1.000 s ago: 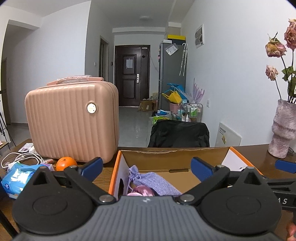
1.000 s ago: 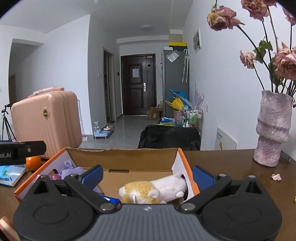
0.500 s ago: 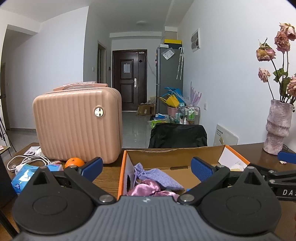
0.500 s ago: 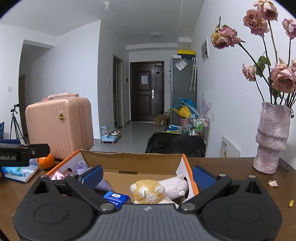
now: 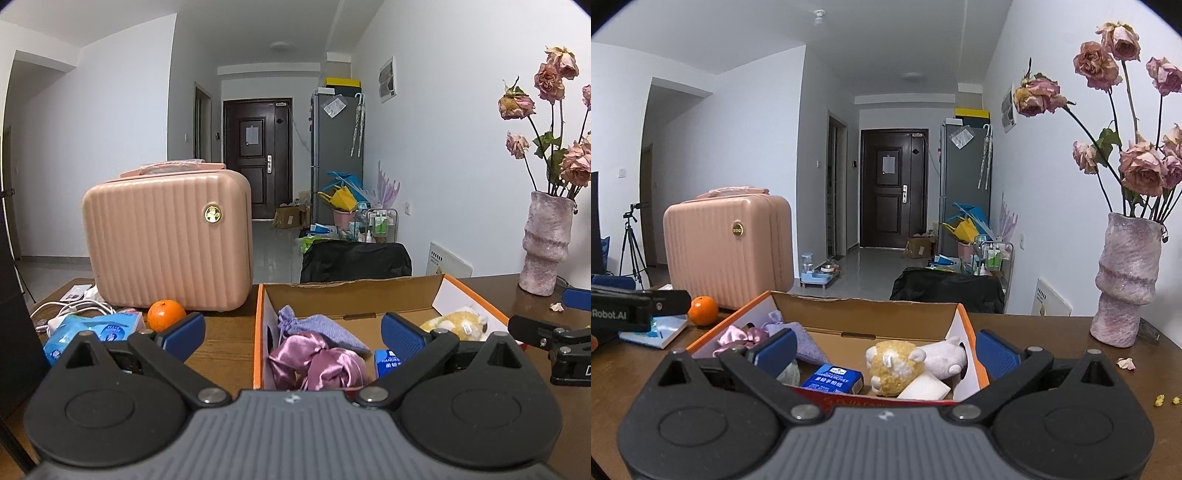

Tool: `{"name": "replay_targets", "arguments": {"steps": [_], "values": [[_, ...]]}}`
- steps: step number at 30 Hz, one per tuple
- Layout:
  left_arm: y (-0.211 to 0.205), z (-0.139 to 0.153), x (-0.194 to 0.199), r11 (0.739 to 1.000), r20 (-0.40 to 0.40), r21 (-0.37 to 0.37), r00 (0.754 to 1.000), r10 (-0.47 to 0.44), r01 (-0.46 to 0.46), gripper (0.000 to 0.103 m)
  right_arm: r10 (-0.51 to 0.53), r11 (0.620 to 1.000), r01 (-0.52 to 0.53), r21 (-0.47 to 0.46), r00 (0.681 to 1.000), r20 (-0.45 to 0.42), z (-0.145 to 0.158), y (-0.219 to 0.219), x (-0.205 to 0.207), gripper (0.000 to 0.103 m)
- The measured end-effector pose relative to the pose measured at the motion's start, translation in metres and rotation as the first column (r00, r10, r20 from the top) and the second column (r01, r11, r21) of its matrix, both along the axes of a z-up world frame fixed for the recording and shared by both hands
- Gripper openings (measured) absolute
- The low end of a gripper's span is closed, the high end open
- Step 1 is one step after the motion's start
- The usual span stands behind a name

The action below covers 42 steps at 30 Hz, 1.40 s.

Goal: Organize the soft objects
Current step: 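Move both grippers away from the box back toward the remaining items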

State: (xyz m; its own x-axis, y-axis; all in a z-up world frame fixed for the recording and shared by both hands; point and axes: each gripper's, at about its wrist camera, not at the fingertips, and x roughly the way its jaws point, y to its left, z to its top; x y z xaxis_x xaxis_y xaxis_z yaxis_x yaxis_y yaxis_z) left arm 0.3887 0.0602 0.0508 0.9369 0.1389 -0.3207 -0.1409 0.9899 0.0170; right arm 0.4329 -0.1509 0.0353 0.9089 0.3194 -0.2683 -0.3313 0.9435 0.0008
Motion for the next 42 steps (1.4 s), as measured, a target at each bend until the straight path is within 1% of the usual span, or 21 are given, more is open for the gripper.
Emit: {"name": "replay_targets", "arguments": {"steps": [13, 23, 30, 42], "values": [[-0.003, 0.002, -0.048, 0.999, 0.025, 0.016, 0.999, -0.03, 0.03, 0.103, 0.017, 1.0, -0.017, 0.01, 1.0, 0.023, 0.005, -0.008, -0.035, 0.103], [0.001, -0.009, -0.075, 1.0, -0.003, 0.025, 1.0, -0.009, 0.009, 0.103, 0.03, 0.999, -0.03, 0.012, 0.999, 0.019, 0.002, -0.011, -0.058, 0.103], [0.003, -0.021, -0.09, 1.0, -0.037, 0.026, 0.999, -0.013, 0.014, 0.103, 0.036, 0.999, -0.036, -0.002, 0.999, 0.016, -0.002, -0.01, -0.073, 0.103], [0.012, -0.034, -0.117, 1.0, -0.078, -0.027, 0.997, -0.003, 0.001, 0.103, 0.024, 1.0, -0.024, 0.002, 1.0, -0.016, -0.008, -0.012, -0.096, 0.103]]}}
